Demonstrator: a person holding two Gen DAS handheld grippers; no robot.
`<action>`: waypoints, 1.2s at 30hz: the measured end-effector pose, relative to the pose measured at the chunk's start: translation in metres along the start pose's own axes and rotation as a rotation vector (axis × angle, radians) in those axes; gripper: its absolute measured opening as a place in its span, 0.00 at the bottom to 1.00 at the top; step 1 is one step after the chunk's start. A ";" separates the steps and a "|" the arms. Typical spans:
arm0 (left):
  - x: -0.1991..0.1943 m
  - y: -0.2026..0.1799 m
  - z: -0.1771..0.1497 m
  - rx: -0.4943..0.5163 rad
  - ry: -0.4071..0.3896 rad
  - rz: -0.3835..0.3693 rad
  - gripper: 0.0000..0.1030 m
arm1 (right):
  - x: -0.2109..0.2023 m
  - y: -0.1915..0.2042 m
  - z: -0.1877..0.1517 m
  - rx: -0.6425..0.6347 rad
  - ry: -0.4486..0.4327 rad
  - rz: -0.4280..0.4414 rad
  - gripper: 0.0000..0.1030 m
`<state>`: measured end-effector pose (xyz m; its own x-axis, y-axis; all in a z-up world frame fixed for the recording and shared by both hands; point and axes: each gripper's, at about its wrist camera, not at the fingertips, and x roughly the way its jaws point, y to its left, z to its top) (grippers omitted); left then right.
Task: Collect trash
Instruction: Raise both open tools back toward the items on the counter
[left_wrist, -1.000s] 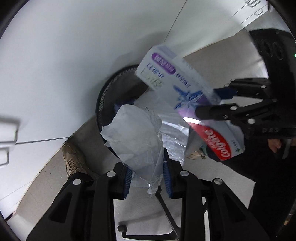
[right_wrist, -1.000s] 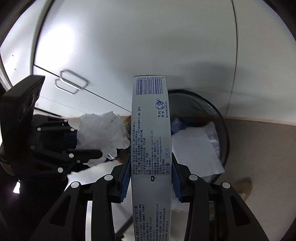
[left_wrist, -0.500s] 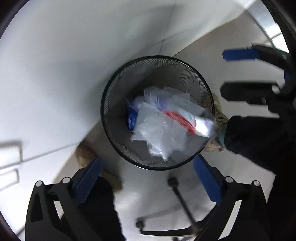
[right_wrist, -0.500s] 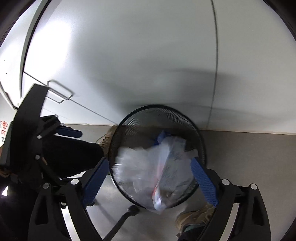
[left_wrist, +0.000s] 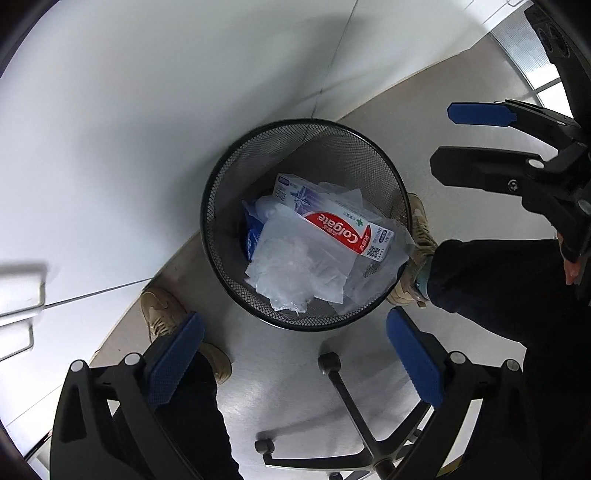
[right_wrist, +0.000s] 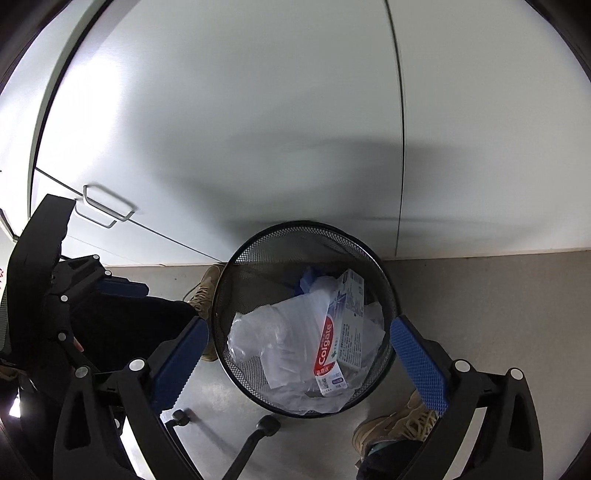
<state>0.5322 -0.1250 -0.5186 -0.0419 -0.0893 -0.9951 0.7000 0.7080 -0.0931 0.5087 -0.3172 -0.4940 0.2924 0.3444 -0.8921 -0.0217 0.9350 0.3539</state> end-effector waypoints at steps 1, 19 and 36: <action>-0.004 -0.001 -0.001 0.001 -0.010 0.001 0.96 | -0.003 0.003 0.001 -0.003 -0.005 -0.006 0.97; -0.226 -0.030 -0.019 0.039 -0.354 0.054 0.96 | -0.204 0.064 0.044 -0.140 -0.279 -0.025 0.97; -0.366 -0.019 -0.060 0.012 -0.627 0.250 0.96 | -0.346 0.135 0.074 -0.323 -0.538 -0.092 0.97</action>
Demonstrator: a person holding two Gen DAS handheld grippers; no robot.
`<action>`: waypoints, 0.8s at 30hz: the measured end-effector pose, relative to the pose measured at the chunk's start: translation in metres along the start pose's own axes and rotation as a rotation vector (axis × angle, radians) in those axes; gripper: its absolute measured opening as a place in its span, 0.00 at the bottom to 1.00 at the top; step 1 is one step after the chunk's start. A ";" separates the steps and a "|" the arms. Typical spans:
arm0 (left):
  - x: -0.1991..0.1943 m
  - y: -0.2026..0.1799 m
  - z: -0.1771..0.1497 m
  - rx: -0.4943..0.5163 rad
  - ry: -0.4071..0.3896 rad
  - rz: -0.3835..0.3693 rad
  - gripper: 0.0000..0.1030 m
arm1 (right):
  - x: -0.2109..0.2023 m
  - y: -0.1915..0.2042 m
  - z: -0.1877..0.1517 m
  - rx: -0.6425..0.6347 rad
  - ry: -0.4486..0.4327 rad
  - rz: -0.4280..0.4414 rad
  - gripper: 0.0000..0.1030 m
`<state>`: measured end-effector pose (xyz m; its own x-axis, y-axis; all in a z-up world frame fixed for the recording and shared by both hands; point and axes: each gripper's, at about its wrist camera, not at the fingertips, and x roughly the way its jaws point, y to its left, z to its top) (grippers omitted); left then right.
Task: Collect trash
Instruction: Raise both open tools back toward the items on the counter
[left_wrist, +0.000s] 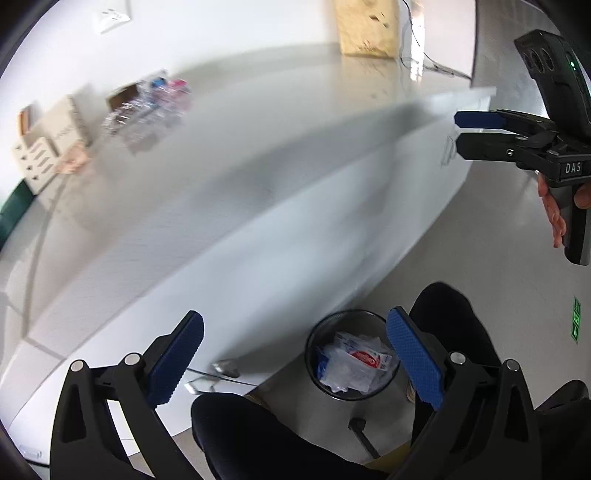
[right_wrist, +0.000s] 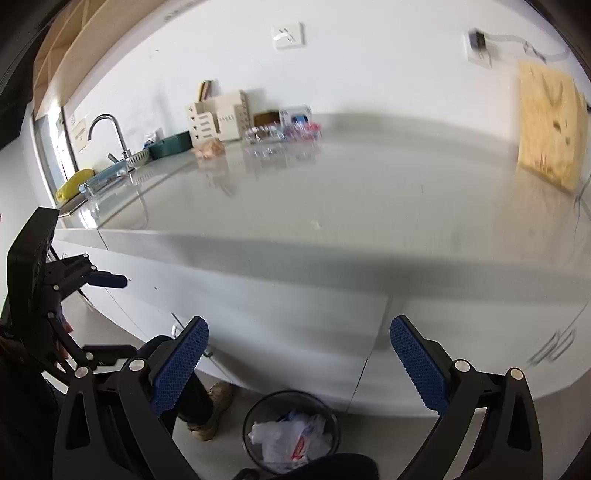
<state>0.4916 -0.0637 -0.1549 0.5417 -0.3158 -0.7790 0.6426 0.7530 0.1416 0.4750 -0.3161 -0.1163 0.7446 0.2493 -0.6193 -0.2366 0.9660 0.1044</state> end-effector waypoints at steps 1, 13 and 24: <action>-0.009 0.004 0.000 -0.008 -0.013 0.017 0.96 | -0.006 0.005 0.006 -0.016 -0.019 -0.001 0.97; -0.076 0.063 0.007 -0.100 -0.178 0.167 0.96 | -0.056 0.064 0.053 -0.159 -0.109 0.061 0.97; -0.079 0.130 0.043 -0.164 -0.256 0.182 0.96 | -0.059 0.076 0.087 -0.190 -0.111 0.027 0.97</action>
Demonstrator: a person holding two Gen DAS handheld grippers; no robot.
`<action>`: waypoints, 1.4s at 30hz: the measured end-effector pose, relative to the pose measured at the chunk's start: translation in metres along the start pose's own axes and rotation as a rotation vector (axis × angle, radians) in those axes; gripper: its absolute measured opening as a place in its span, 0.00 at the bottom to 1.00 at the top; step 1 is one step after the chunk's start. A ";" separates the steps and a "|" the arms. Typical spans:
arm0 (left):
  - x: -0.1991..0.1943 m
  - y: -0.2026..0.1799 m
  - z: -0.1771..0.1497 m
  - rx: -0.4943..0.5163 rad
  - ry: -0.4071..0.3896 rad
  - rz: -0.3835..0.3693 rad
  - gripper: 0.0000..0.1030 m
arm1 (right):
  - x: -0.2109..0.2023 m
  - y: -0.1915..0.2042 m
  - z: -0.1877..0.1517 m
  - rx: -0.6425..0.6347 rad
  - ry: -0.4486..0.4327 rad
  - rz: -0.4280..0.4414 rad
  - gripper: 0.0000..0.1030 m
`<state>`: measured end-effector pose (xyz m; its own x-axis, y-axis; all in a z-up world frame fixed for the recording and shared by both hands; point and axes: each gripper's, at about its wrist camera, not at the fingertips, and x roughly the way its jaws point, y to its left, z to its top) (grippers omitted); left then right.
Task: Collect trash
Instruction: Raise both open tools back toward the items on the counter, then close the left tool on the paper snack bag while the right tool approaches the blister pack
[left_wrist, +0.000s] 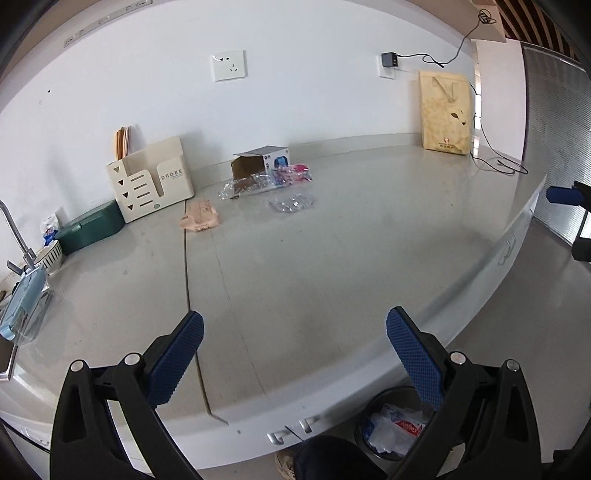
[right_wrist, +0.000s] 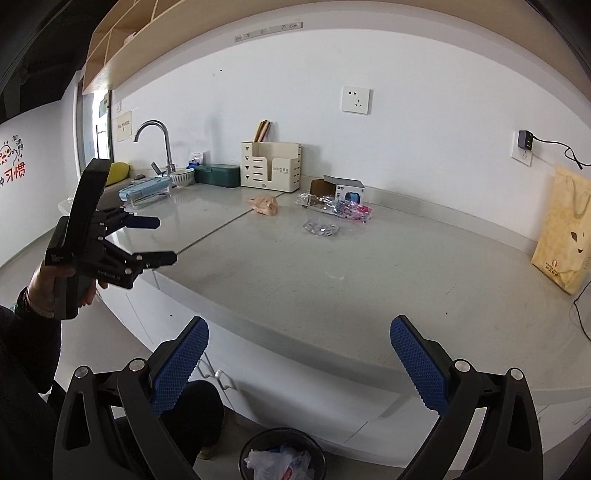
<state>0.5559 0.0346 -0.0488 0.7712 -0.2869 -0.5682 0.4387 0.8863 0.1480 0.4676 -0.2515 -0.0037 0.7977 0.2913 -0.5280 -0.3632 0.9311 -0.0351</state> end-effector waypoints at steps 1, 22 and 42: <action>0.005 0.004 0.003 -0.005 0.002 0.000 0.96 | 0.004 -0.003 0.002 -0.001 0.006 -0.007 0.97; 0.238 0.159 0.142 -0.278 0.131 0.094 0.96 | 0.214 -0.041 0.088 0.009 0.124 -0.002 0.97; 0.274 0.164 0.126 -0.329 0.180 0.103 0.95 | 0.392 -0.033 0.139 0.144 0.310 -0.157 0.97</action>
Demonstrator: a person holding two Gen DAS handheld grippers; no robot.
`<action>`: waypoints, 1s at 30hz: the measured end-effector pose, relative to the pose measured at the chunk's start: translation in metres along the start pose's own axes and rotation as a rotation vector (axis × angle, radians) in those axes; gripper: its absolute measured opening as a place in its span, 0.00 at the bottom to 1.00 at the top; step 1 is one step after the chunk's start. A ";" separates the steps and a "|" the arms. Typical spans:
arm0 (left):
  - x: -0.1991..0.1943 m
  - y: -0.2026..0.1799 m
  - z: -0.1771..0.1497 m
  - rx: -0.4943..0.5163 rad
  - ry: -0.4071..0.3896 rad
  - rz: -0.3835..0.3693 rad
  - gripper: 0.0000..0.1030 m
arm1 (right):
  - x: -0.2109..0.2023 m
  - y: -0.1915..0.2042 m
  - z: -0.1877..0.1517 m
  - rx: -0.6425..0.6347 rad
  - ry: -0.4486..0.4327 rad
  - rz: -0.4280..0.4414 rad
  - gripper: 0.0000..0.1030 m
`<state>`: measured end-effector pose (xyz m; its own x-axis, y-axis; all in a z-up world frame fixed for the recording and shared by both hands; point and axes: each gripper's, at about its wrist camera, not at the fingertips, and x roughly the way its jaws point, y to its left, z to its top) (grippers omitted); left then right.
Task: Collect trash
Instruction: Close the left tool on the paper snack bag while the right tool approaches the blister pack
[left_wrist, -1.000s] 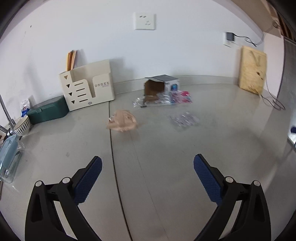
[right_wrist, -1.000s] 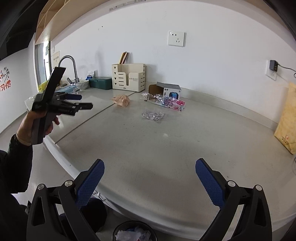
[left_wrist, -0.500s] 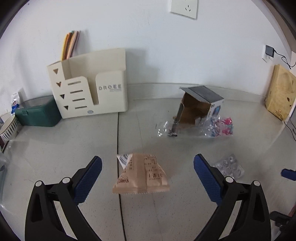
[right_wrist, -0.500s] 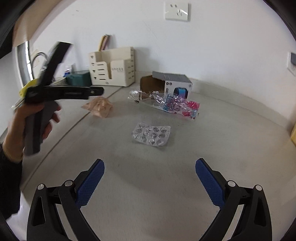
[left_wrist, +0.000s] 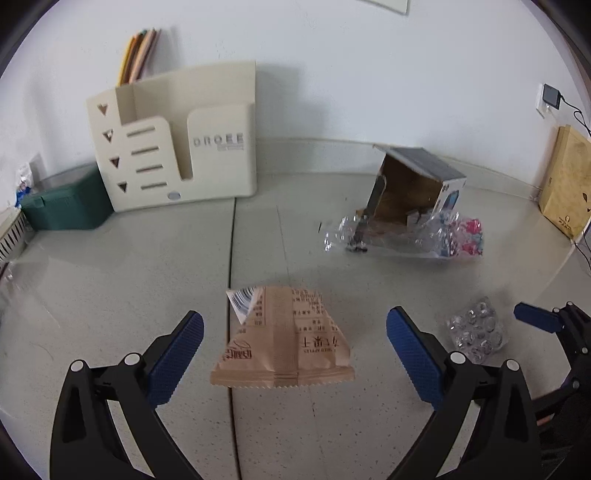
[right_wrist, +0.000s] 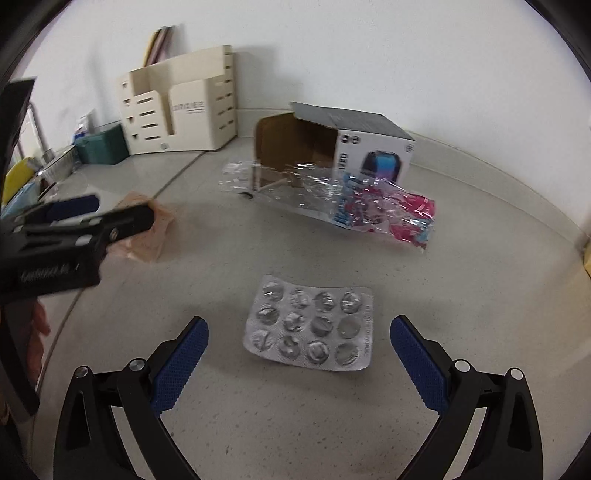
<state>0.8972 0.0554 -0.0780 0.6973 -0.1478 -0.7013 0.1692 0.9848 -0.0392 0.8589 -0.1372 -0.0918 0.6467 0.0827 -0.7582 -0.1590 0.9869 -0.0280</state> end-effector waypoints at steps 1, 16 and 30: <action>0.003 0.002 -0.001 -0.011 0.013 0.000 0.93 | 0.002 -0.001 0.001 0.001 0.003 -0.002 0.97; 0.007 0.002 -0.003 0.025 0.028 -0.042 0.47 | 0.013 0.002 0.007 -0.021 0.040 -0.030 0.97; 0.006 -0.002 -0.003 0.044 0.035 -0.067 0.47 | 0.021 -0.007 0.002 0.060 0.056 0.018 0.76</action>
<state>0.8984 0.0527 -0.0841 0.6589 -0.2094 -0.7225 0.2455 0.9677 -0.0566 0.8748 -0.1417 -0.1061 0.6012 0.0940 -0.7936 -0.1239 0.9920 0.0236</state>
